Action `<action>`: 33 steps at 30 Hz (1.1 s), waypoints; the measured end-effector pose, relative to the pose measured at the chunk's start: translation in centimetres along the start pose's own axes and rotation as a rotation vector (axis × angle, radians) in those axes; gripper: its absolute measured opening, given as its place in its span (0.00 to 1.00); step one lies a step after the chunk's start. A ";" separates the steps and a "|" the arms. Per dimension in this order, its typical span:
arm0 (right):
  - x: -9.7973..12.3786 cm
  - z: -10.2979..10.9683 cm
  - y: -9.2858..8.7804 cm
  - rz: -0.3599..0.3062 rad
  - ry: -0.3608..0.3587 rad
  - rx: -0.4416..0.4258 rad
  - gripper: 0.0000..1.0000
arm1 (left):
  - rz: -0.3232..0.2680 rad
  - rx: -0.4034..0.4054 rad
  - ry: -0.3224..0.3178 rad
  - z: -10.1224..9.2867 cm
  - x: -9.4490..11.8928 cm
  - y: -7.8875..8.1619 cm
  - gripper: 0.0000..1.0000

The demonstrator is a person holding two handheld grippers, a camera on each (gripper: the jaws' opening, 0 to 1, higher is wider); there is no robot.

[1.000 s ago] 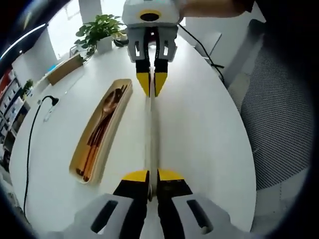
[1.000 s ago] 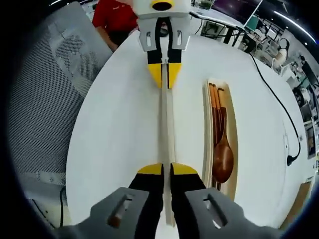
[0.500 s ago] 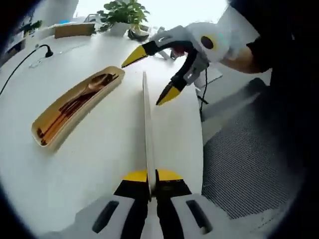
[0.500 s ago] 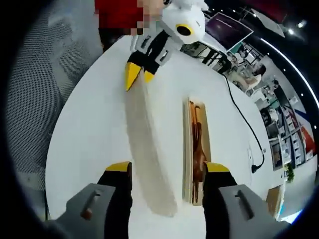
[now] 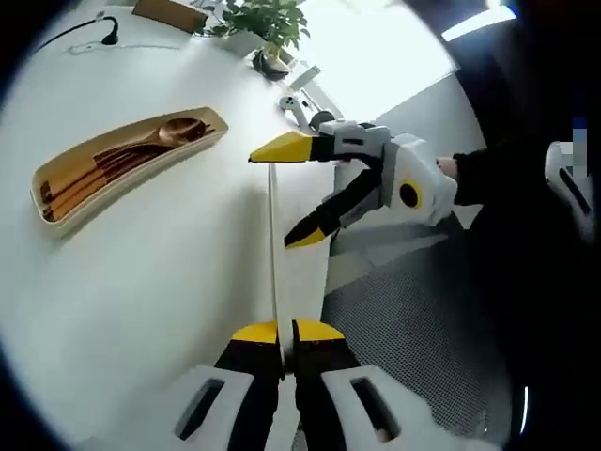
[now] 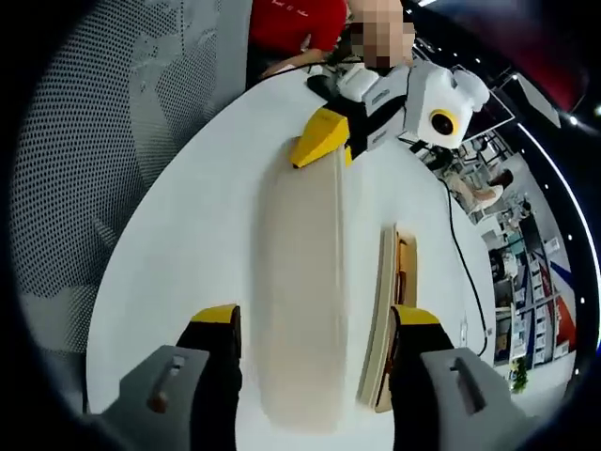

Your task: Arrange the utensils inside the cutlery case until each visible utensil rests in its matching compartment.

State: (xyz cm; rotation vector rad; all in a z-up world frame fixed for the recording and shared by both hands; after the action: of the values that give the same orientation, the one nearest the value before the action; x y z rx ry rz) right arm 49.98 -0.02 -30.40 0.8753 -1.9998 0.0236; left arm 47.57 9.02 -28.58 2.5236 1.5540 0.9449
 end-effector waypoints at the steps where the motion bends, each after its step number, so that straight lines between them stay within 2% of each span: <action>1: 0.0 0.0 0.0 -0.003 0.004 0.001 0.62 | -0.010 0.013 -0.014 -0.1 0.1 0.3 0.04; 6: 0.3 -0.6 -0.3 0.011 -0.027 0.015 0.58 | 0.002 0.084 -0.087 -1.3 0.1 0.6 0.04; 8: 0.5 -1.0 -0.4 0.008 -0.040 0.008 0.56 | 0.008 0.087 -0.103 -1.6 0.0 0.6 0.04; 11: 0.7 -1.1 -0.5 0.002 -0.048 0.003 0.59 | 0.007 0.118 -0.127 -1.9 -0.2 0.6 0.04; 13: 0.9 -0.9 -0.5 0.000 -0.039 0.013 0.50 | 0.014 0.112 -0.125 -1.8 -0.1 0.5 0.04; 14: 1.1 -0.9 -0.5 -0.001 -0.047 0.026 0.47 | 0.000 0.116 -0.132 -1.8 0.0 0.7 0.04; 15: 1.2 -0.9 -0.3 -0.005 -0.047 0.042 0.42 | -0.009 0.147 -0.151 -2.0 0.1 0.8 0.04; 17: 1.3 -1.0 -0.4 -0.002 -0.046 0.028 0.41 | -0.016 0.149 -0.154 -1.8 0.2 1.0 0.04; 18: 1.2 -0.8 -0.3 -0.013 -0.029 -0.005 0.41 | -0.013 0.147 -0.151 -1.9 0.2 1.0 0.04; 20: 1.2 -1.0 -0.4 -0.005 -0.030 -0.002 0.41 | -0.028 0.150 -0.150 -1.8 0.4 1.3 0.04; 21: 1.2 -1.1 -0.8 0.010 -0.027 -0.023 0.41 | -0.092 0.124 -0.119 -1.0 0.4 2.3 0.05; 22: 1.3 -1.5 -1.0 -0.002 -0.034 -0.050 0.41 | -0.158 0.014 -0.099 -0.6 0.7 3.2 0.06; 23: 1.4 -1.7 -1.1 -0.004 -0.036 -0.034 0.41 | -0.187 -0.023 -0.112 -1.0 0.9 3.5 0.12; 25: 1.4 -2.2 -1.7 0.008 -0.034 -0.065 0.41 | -0.191 0.046 -0.133 -1.4 1.2 3.7 0.24; 26: 1.5 -2.6 -1.8 0.005 -0.041 -0.066 0.40 | -0.232 0.057 -0.107 -1.0 1.5 4.4 0.28; 29: 1.5 -3.9 -2.3 0.009 -0.056 -0.081 0.40 | -0.264 0.023 -0.110 -0.9 2.2 5.0 0.25; 31: 1.5 -4.6 -2.6 0.007 -0.059 -0.091 0.40 | -0.356 0.012 -0.109 -0.7 2.8 6.2 0.37; 32: 1.5 -4.9 -2.8 0.012 -0.065 -0.087 0.40 | -0.424 0.047 -0.127 -0.7 3.4 6.9 0.48; 33: 1.5 -5.2 -3.0 0.015 -0.072 -0.082 0.40 | -0.458 0.060 -0.137 -0.7 3.8 7.3 0.52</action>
State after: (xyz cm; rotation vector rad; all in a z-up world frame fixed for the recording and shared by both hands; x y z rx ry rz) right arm 55.16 -1.32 -27.24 0.8182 -2.0593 -0.0821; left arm 54.27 8.26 -23.81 2.0635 2.0092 0.6574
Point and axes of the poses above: the point that each gripper's makers call its tool centre point, and the gripper's own axes: x roughly backward along the fingers, z roughly to its left, y roughly out of its top, the point moved 2 cm from there along x, roughly backward along the fingers, and after that the axes turned 7 degrees about x, right-handed, at the moved point
